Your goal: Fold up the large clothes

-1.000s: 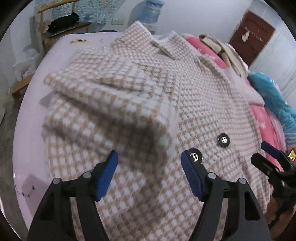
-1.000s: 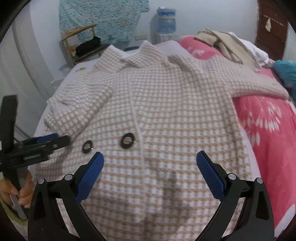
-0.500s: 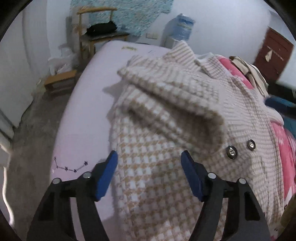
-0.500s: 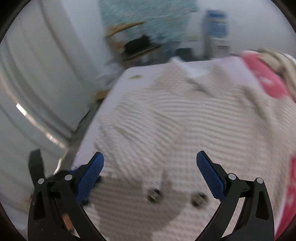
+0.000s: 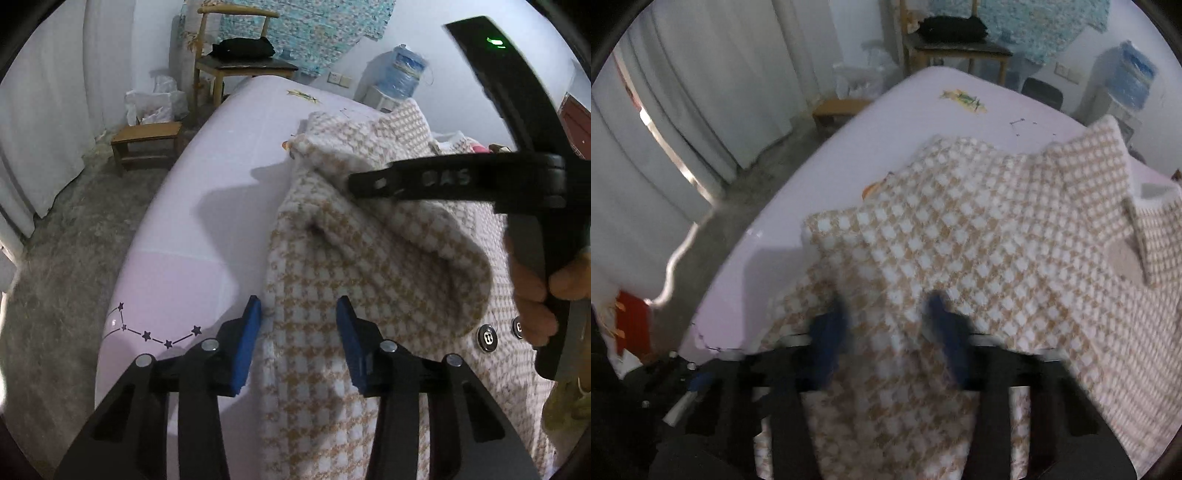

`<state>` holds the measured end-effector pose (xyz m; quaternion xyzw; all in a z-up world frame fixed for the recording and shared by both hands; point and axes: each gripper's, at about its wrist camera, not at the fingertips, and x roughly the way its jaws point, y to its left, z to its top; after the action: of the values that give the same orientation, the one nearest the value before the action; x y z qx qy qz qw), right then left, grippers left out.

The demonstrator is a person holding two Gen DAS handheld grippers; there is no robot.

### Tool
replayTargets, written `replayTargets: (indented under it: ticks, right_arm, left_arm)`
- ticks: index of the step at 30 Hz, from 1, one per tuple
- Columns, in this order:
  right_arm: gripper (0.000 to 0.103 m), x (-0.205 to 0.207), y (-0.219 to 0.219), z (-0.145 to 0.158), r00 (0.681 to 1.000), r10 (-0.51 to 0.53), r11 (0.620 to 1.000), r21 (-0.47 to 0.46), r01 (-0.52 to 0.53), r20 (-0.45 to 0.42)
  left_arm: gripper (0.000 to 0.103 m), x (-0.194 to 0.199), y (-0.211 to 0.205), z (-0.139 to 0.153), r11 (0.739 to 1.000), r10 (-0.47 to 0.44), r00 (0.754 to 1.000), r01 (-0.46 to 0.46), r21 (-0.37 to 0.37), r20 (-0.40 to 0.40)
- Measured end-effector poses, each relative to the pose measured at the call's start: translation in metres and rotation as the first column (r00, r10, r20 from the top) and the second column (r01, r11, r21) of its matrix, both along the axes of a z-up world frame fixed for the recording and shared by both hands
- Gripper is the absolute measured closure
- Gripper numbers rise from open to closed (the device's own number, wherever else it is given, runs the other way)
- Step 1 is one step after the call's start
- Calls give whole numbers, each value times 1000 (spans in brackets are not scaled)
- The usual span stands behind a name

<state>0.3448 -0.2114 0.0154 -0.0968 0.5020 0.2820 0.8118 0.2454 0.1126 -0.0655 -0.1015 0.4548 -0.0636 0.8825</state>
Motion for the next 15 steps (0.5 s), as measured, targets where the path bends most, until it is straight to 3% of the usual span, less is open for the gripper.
replayTargets:
  ticks: [1, 2, 6, 7, 11, 12, 15]
  right_arm:
    - [91, -2, -9, 7, 1000, -25, 999, 22, 25, 6]
    - [92, -4, -14, 12, 999, -40, 998, 42, 40, 7]
    - [93, -23, -66, 51, 990, -132, 976, 183, 121, 51]
    - [93, -33, -92, 64, 984, -170, 956, 254, 150, 58]
    - [93, -69, -176, 84, 954, -297, 882, 396, 257, 43]
    - [93, -80, -198, 84, 945, -326, 864, 414, 286, 26]
    - [77, -105, -251, 63, 911, -409, 826, 402, 395, -56]
  left_arm:
    - [62, -2, 0, -1, 1000, -4, 1000, 3, 4, 4]
    - [62, -2, -1, -1, 1000, -5, 1000, 5, 8, 6]
    - [62, -1, -1, 0, 1000, -4, 1000, 4, 4, 1]
    - [62, -1, 0, 0, 1000, 0, 1000, 0, -2, -3]
    - [62, 0, 2, 2, 1000, 0, 1000, 0, -7, -10]
    - [62, 1, 3, 2, 1000, -1, 1000, 1, -6, -12]
    - [62, 2, 3, 1, 1000, -4, 1000, 4, 0, -12]
